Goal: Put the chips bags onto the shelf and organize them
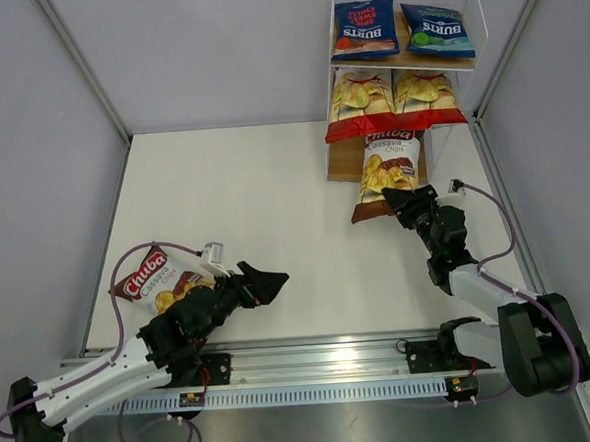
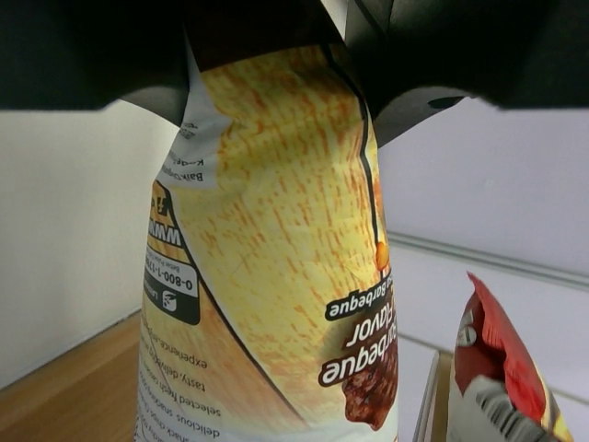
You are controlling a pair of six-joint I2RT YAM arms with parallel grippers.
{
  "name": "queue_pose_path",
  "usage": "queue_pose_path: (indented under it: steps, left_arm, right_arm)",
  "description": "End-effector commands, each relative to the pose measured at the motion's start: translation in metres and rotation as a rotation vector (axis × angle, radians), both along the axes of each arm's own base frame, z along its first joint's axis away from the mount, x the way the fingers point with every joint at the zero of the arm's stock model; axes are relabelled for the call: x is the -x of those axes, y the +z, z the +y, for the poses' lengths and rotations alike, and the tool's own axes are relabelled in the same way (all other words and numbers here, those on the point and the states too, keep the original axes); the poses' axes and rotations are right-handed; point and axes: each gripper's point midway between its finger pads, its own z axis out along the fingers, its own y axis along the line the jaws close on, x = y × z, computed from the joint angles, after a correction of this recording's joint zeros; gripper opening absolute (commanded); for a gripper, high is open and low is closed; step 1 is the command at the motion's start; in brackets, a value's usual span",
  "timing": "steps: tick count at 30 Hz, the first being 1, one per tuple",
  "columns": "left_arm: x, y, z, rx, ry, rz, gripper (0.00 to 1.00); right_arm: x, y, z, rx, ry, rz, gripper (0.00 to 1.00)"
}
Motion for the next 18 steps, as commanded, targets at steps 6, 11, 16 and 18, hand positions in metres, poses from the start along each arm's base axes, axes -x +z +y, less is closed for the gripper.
queue_pose_path:
  steps: [6, 11, 16, 18]
  left_arm:
    - [0.007, 0.009, 0.009, -0.054, -0.034, -0.053, 0.99]
    - [0.009, 0.001, 0.009, -0.069, -0.046, -0.048, 0.99]
    - [0.011, -0.005, 0.009, -0.052, -0.048, -0.035, 0.99]
    - [0.011, -0.007, 0.010, -0.057, -0.044, -0.034, 0.99]
  right_arm:
    - [-0.044, 0.053, -0.025, 0.078, 0.020, -0.198, 0.24]
    - [-0.067, 0.058, -0.049, 0.016, 0.025, -0.241, 0.24]
    - [-0.088, 0.041, -0.051, -0.070, 0.053, -0.225, 0.22]
    - [-0.097, 0.027, -0.052, -0.082, 0.048, -0.197, 0.22]
